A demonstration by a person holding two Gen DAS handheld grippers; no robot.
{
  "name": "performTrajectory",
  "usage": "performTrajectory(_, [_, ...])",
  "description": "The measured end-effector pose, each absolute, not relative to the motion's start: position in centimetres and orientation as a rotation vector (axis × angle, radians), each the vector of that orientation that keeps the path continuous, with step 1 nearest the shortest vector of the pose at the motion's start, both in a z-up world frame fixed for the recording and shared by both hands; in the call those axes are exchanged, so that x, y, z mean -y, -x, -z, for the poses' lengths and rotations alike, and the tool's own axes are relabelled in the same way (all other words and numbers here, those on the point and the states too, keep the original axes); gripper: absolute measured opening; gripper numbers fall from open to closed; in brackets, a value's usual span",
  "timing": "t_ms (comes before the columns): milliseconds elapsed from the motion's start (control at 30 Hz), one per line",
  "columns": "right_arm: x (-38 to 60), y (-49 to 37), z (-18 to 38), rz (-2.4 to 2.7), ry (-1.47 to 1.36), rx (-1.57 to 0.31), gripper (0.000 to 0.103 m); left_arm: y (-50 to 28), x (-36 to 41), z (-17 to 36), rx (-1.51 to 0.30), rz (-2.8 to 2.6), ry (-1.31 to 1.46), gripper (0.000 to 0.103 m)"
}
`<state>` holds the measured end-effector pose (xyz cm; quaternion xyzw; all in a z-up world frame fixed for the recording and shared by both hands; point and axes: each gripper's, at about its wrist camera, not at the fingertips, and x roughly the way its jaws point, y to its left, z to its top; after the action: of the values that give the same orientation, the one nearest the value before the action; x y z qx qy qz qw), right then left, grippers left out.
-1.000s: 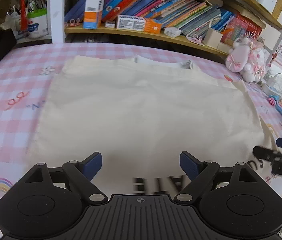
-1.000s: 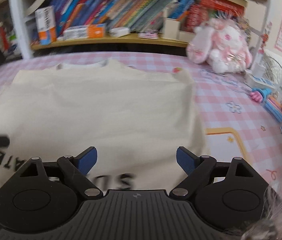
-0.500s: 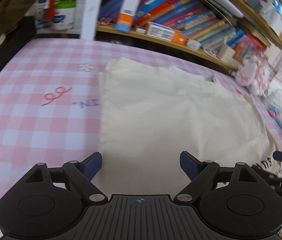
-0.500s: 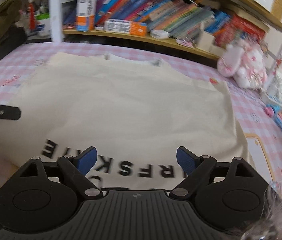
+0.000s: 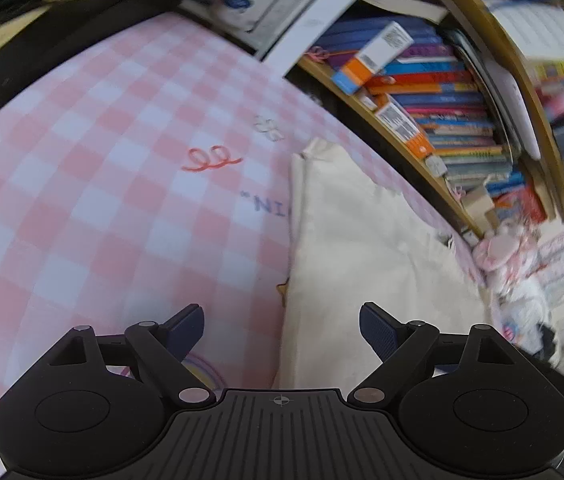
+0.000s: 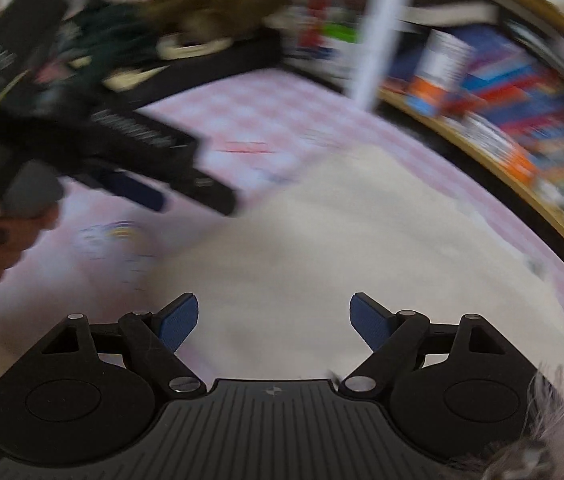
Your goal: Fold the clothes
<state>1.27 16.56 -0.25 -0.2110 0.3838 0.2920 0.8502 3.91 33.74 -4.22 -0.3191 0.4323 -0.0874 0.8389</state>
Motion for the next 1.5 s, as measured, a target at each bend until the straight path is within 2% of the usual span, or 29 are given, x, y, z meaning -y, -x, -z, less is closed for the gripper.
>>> performTrajectory(233, [-20.8,-1.6,1.5,-0.741,0.498,-0.862,0.081,-2.8,-34.7,4.6,-0.912,0.209,0.722,0.087])
performTrajectory(533, [-21.4,-1.8,2.2,-0.738,0.511,-0.9,0.079,-2.7,-34.7,4.7,-0.921,0.231,0.727,0.087])
performTrajectory(600, [-21.3,-1.8,2.3,-0.737,0.511,-0.908,0.075,-2.8,-34.7,4.8,-0.926,0.235,0.739,0.087])
performTrajectory(700, [-21.3,-1.8,2.8,-0.727,0.517,-0.924,0.062,-2.9,-34.7,5.0,-0.933,0.241,0.76,0.087])
performTrajectory(767, [-21.2,-1.8,3.0,-0.704,0.531,-0.921,0.044,-3.1,-34.7,5.1,-0.937,0.245,0.773,0.087])
performTrajectory(800, [-21.1,-1.8,3.1,-0.7,0.528,-0.921,0.039,-3.1,-34.7,5.2,-0.942,0.247,0.785,0.087])
performTrajectory(833, [-20.9,-1.9,3.1,-0.705,0.515,-0.925,0.024,-3.2,-34.7,5.4,-0.948,0.252,0.806,0.087])
performTrajectory(867, [-20.7,-1.9,3.0,-0.71,0.502,-0.924,0.016,-3.2,-34.8,5.7,-0.957,0.26,0.834,0.087])
performTrajectory(967, [-19.8,-1.9,1.8,-0.708,0.454,-0.9,0.008,-3.6,-35.0,6.6,-0.987,0.293,0.952,0.087])
performTrajectory(1333, [-16.2,-2.4,-2.3,-0.669,0.238,-0.874,0.006,-5.1,-33.8,9.2,-1.037,0.405,1.2,0.087])
performTrajectory(1400, [-16.0,-2.2,-2.3,-0.665,0.221,-0.883,0.014,-5.4,-33.2,9.5,-1.051,0.416,1.209,0.087])
performTrajectory(1433, [-15.8,-2.1,-2.3,-0.658,0.214,-0.881,0.027,-5.4,-33.1,9.6,-1.058,0.418,1.209,0.087])
performTrajectory(1500, [-15.5,-2.0,-2.4,-0.644,0.204,-0.872,0.041,-5.6,-32.9,9.7,-1.064,0.414,1.205,0.086])
